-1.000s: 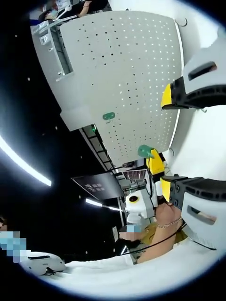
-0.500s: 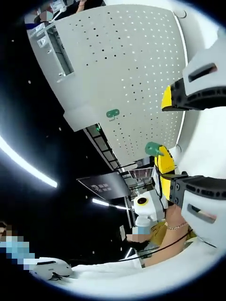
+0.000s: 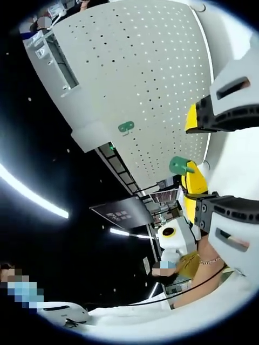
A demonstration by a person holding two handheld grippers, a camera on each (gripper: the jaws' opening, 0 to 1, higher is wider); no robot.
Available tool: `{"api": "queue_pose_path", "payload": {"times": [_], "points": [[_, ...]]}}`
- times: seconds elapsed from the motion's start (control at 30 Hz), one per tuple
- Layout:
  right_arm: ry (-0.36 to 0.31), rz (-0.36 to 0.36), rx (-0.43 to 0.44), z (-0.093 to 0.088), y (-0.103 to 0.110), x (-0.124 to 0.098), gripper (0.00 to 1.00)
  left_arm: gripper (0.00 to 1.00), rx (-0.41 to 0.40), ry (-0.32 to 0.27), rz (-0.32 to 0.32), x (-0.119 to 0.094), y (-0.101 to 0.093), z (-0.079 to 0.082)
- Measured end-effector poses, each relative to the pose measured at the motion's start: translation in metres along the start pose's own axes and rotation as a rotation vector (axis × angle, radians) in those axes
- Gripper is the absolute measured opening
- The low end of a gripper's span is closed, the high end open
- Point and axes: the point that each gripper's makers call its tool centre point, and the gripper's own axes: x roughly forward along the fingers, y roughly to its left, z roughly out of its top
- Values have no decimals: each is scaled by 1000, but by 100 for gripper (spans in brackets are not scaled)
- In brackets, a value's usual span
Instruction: Insert the hook assembly into the mounting plate slot until the hook locks in place.
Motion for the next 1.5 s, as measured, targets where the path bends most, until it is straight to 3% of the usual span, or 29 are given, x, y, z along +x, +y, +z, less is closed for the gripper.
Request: {"api": "queue_pose_path", "payload": {"times": [1.17,1.5], "points": [[10,-8,52,-3,6,23,6,2,13,-1,4,2,-5,2],[-6,-24,74,-2,3,26,3,2,2,-1,14,2,-3,3]]}}
